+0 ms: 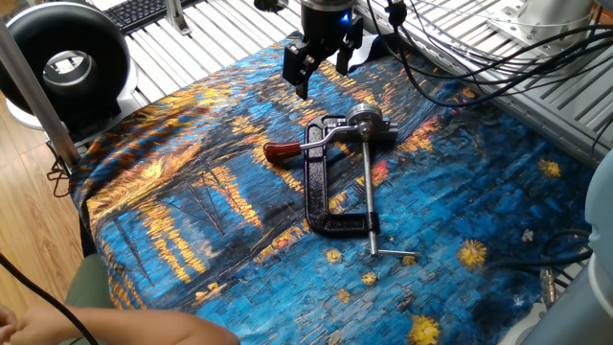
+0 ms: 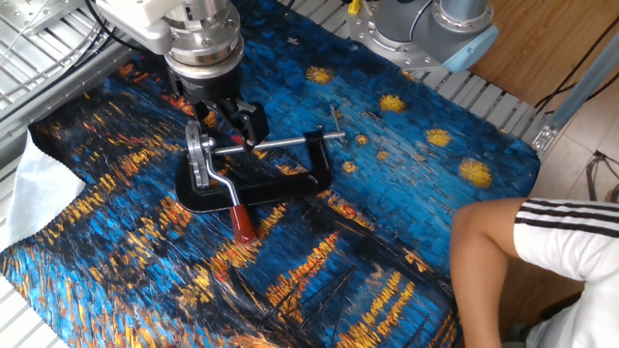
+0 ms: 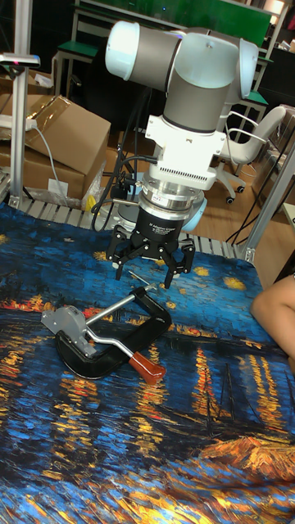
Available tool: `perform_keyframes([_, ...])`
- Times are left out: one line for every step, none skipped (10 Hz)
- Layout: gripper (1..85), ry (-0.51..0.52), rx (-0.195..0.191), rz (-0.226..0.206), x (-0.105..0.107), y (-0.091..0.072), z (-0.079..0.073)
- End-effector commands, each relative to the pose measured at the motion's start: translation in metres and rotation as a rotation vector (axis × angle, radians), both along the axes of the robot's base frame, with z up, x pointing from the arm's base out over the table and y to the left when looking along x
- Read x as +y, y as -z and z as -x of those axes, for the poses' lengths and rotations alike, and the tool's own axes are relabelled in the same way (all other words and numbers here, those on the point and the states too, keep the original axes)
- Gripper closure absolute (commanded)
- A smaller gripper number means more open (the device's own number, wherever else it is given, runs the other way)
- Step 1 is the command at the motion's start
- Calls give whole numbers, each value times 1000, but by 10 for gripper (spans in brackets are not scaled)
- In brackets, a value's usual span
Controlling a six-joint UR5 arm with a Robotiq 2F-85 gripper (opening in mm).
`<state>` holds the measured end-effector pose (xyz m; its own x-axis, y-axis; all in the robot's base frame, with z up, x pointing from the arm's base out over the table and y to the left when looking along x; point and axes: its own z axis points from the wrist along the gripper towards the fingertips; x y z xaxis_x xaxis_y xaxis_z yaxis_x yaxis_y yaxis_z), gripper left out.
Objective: Pull up the lever
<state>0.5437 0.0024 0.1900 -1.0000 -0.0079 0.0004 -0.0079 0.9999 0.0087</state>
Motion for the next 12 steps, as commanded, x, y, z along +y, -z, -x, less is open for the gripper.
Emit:
perform_keyframes([847,-90,-10,80,-19,-1,-3])
perform_keyframes([847,-88,-10,82,-18,0,-3])
perform_keyframes([847,-90,-10,82,-18,0,-3])
perform_keyframes([847,-92,-10,79,-18,0,-3])
perform_keyframes([847,-92,-10,79,-18,0,-3])
perform_keyframes([847,-92,-10,80,-18,0,-3])
perform_keyframes([847,-92,-10,82,-19,1,-3])
perform_keyframes([847,-99,-10,82,-19,1,-3])
perform_keyframes([847,-119,-8,79,-18,0,-2])
perform_keyframes([847,-137,-6,73,-16,0,-2])
perform_keyframes([847,-151,-6,68,-15,1,-2])
perform_keyframes([847,-162,-10,67,-14,1,-4])
